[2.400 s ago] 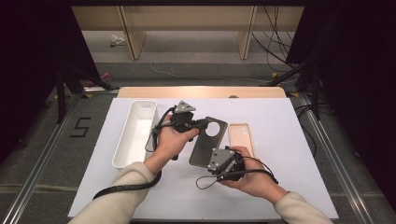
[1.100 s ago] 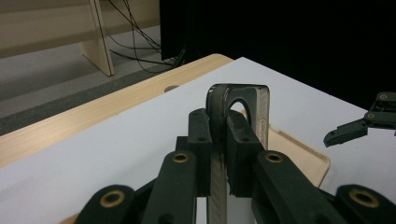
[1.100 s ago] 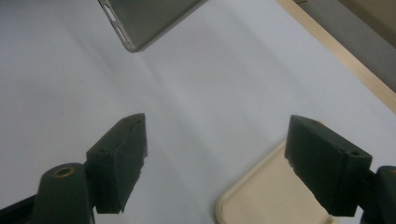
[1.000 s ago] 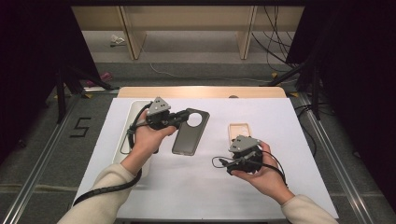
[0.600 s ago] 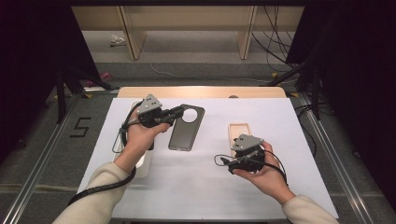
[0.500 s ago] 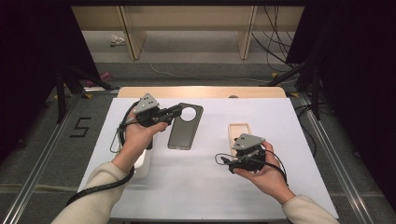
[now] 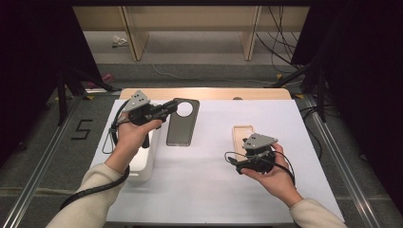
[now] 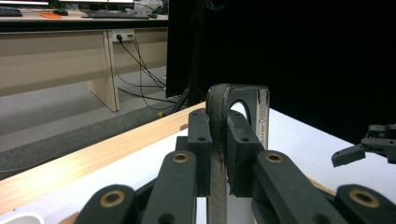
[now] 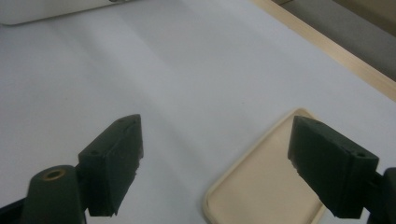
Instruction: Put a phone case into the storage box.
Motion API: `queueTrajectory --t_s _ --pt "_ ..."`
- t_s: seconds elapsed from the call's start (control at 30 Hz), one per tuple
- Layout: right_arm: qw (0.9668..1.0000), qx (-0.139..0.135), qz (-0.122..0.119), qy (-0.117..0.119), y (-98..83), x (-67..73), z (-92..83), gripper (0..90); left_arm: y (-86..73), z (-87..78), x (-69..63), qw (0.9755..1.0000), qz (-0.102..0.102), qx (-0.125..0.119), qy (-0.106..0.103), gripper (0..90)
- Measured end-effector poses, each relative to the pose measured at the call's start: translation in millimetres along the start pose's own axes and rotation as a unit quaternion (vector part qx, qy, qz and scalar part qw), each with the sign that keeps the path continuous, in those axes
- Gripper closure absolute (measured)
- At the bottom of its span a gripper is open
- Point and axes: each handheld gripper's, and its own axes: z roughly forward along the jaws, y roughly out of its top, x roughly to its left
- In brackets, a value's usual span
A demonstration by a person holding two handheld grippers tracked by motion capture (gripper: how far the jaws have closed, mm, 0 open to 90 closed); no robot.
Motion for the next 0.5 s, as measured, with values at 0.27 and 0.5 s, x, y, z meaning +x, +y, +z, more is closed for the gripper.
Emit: queueTrajectory --t_s 0.27,0.5 --pt "1.0000 -0.002 0.007 -0.004 -2.5 -3.2 -2.1 18.6 8.0 -5.8 10.9 0.9999 0.004 -0.012 0.005 81.7" --pt "0.9997 -0.007 0.021 -0.002 -4.0 -5.6 -3.7 17.7 15.9 -14.9 24.8 0.9995 0.008 -0.026 0.015 81.7"
